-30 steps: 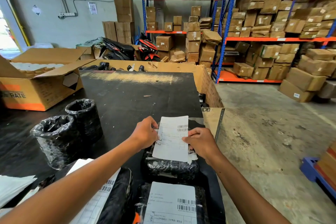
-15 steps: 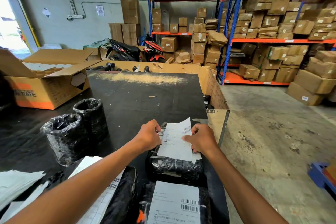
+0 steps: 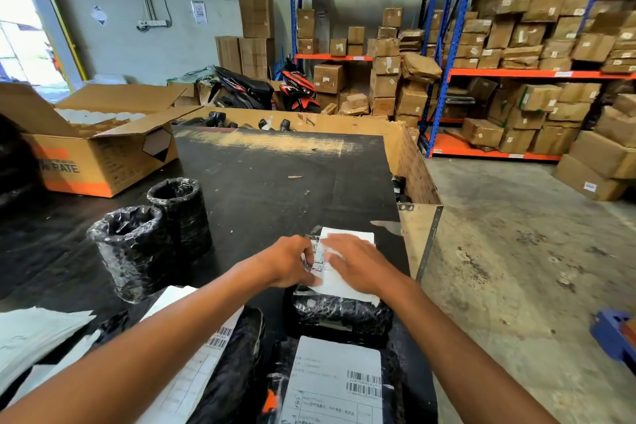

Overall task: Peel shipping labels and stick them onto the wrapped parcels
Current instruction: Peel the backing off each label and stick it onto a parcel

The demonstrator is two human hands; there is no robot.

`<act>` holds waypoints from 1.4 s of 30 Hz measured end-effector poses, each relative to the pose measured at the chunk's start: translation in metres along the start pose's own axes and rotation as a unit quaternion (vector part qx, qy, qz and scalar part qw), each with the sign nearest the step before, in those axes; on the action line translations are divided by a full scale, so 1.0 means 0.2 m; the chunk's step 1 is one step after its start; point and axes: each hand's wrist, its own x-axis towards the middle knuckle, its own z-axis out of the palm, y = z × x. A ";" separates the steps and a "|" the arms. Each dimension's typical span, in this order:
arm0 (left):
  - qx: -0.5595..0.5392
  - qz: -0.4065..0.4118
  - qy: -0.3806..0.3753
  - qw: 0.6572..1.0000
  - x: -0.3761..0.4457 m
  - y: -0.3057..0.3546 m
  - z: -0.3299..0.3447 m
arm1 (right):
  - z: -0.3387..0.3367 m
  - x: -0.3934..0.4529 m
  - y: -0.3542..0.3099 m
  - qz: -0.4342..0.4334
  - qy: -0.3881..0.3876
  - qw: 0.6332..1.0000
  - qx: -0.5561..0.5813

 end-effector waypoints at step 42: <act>-0.130 0.040 -0.034 0.990 -0.74 0.16 -0.17 | -0.23 -0.97 -0.41 0.198 0.201 0.907 0.313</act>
